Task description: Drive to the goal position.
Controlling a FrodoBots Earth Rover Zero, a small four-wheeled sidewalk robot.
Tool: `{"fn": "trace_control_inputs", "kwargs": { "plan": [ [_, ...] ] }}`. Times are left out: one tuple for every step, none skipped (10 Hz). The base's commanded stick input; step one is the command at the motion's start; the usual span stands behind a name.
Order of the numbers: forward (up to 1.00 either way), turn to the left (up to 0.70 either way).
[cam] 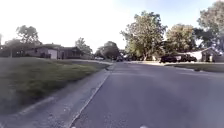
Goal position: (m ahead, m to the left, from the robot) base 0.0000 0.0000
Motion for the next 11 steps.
{"fn": "trace_control_inputs", "kwargs": {
  "plan": [
    [0.06,0.0],
    [0.06,0.0],
    [0.06,0.0],
    [0.06,0.0],
    [0.06,0.0],
    [0.06,0.0],
    [0.06,0.0],
    [0.06,0.0],
    [0.07,0.0],
    [0.07,0.0],
    [0.06,0.0]
  ]
}}
